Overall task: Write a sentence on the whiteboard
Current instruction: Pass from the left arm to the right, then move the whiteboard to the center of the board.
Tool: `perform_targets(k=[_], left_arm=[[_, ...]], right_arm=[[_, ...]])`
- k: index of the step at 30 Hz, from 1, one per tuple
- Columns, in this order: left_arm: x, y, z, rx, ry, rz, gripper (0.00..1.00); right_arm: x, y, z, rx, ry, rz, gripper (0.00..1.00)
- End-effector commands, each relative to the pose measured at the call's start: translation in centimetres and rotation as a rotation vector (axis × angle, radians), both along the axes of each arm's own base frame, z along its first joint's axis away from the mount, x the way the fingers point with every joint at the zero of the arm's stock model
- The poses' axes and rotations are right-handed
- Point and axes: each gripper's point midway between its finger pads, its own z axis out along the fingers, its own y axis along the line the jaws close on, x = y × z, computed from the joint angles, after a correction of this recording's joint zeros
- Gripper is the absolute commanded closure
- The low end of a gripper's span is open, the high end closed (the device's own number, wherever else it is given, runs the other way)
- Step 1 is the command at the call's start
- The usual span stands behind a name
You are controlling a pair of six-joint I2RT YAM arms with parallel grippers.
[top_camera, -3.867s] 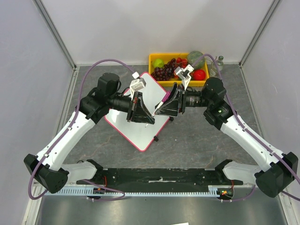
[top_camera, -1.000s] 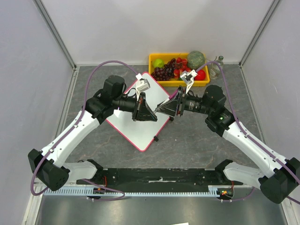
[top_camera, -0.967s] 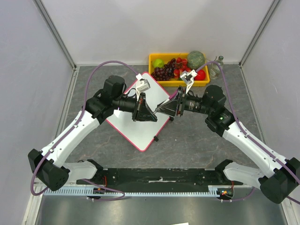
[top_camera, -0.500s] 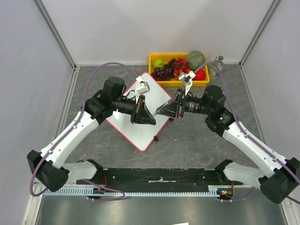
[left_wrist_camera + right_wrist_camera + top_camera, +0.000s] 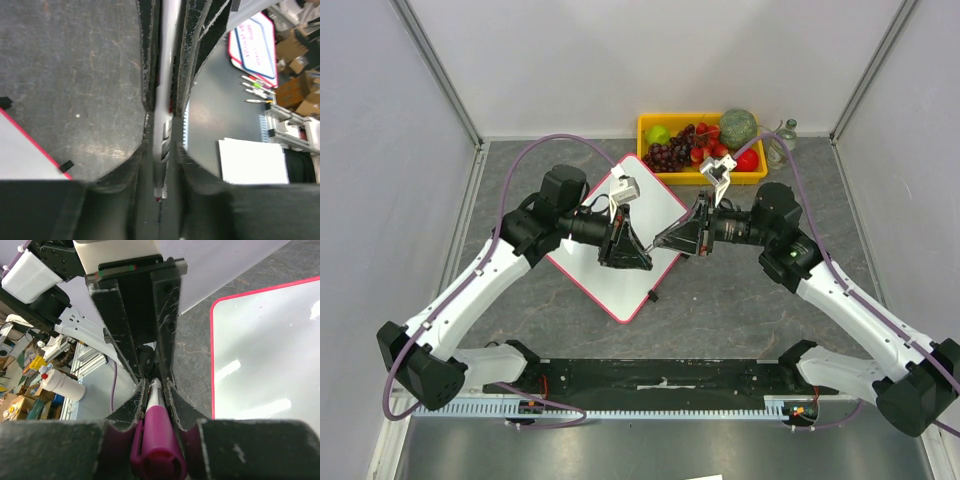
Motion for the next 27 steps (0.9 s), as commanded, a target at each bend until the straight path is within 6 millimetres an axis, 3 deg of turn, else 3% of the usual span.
perform_targets(k=[1, 3, 5, 10, 15, 19, 22, 24, 27], left_arm=[[0.5, 0.7, 1.0, -0.013, -0.065, 0.079, 0.53], [1.3, 0.9, 0.9, -0.019, -0.075, 0.168, 0.29], [2.2, 1.6, 0.5, -0.024, -0.065, 0.287, 0.19], [2.8, 3.3, -2.3, 0.011, 0.038, 0.494, 0.13], [2.2, 4.5, -7.2, 0.07, 0.241, 0.634, 0.12], [1.0, 4.4, -11.2, 0.116, 0.358, 0.643, 0.17], [0.3, 4.1, -12.6, 0.121, 0.379, 0.658, 0.28], [0.2, 3.8, -13.1, 0.118, 0.368, 0.668, 0.4], [-0.1, 2.8, -14.6, 0.128, 0.371, 0.646, 0.66]], right_arm=[[-0.4, -0.8, 0.9, -0.01, -0.07, -0.025, 1.0], [-0.1, -1.2, 0.3, -0.035, -0.074, -0.063, 1.0], [0.2, -1.6, -0.3, -0.055, -0.076, -0.101, 1.0], [0.5, -3.1, -3.4, -0.141, -0.021, -0.193, 1.0], [0.2, -5.1, -6.3, -0.199, 0.024, -0.295, 1.0], [-0.2, -6.5, -8.1, -0.224, 0.051, -0.36, 1.0], [-0.3, -7.4, -9.2, -0.247, 0.068, -0.404, 1.0], [-0.1, -8.0, -9.9, -0.266, 0.061, -0.437, 1.0], [0.4, -9.1, -10.9, -0.297, 0.048, -0.501, 1.0]])
